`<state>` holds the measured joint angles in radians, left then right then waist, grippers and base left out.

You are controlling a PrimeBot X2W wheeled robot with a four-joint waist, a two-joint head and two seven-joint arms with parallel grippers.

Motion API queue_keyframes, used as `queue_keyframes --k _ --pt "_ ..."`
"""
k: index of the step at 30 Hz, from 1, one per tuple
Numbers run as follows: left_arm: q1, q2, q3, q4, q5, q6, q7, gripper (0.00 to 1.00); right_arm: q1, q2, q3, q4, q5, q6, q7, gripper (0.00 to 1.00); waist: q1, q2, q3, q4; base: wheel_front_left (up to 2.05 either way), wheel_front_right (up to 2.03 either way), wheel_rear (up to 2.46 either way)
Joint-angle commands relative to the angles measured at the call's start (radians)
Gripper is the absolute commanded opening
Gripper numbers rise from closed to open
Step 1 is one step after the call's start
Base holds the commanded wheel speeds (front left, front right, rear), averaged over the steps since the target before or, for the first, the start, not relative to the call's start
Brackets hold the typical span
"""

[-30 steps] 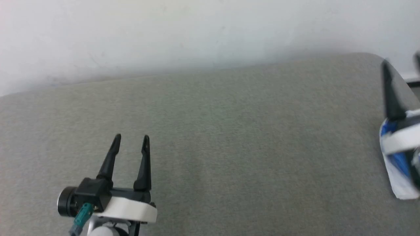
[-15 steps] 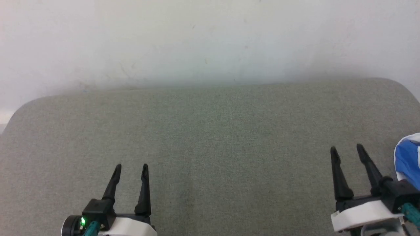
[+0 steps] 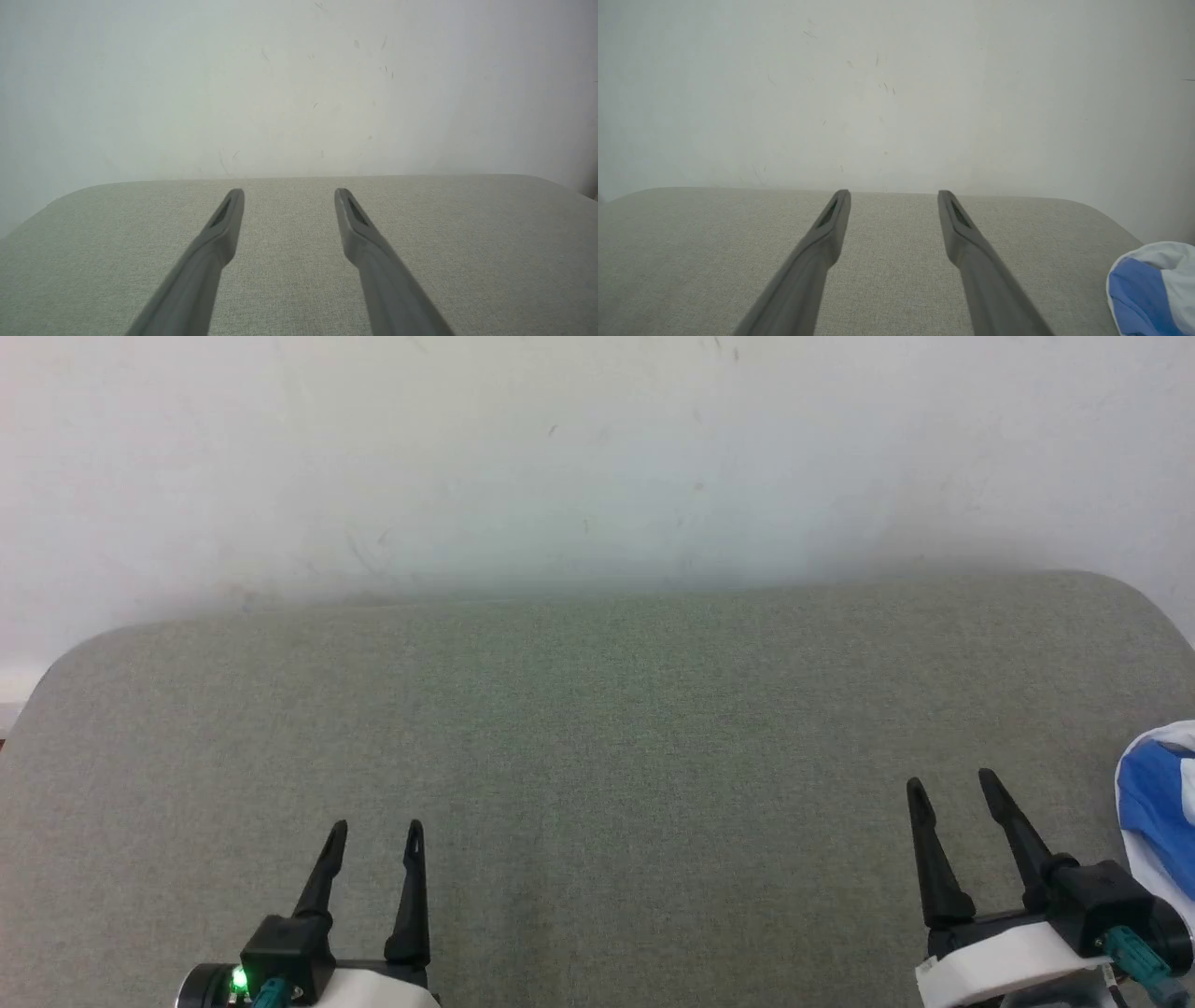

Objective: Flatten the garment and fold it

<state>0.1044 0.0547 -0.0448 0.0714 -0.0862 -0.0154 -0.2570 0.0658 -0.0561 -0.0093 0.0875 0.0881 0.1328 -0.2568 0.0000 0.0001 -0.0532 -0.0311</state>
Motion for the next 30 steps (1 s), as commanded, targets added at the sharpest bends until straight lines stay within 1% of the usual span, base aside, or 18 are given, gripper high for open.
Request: queue_keyframes --k 1,5,7,8,30 --pt "0.007 -0.004 0.005 -0.002 0.002 0.003 -0.005 1.0 -0.007 0.005 0.001 -0.003 -0.006 -0.002 -0.005 1.0 0.0 -0.0001 0.004 0.001 0.0 0.0 0.0" --pt "0.002 -0.004 0.008 -0.004 -0.005 0.001 -0.005 1.0 -0.008 0.005 0.004 -0.009 -0.005 -0.002 -0.005 1.0 0.0 -0.0001 0.01 0.004 0.0 0.0 0.0" --pt "0.003 -0.004 0.011 -0.002 -0.037 -0.008 -0.005 1.0 -0.009 0.005 0.006 -0.012 0.004 -0.002 -0.005 1.0 0.0 -0.0001 0.012 0.005 0.0 0.0 0.0" --pt "0.0 -0.001 0.006 -0.001 -0.038 -0.006 0.001 0.0 0.0 0.001 0.005 -0.007 0.002 0.0 0.0 0.0 0.0001 -0.0001 0.012 0.005 0.0 0.0 0.0" --pt "-0.015 -0.001 0.011 -0.011 -0.019 -0.003 0.039 0.0 -0.01 0.001 0.006 -0.017 -0.011 0.0 0.038 0.0 0.0001 -0.0001 0.018 0.009 0.0 0.0 0.0"
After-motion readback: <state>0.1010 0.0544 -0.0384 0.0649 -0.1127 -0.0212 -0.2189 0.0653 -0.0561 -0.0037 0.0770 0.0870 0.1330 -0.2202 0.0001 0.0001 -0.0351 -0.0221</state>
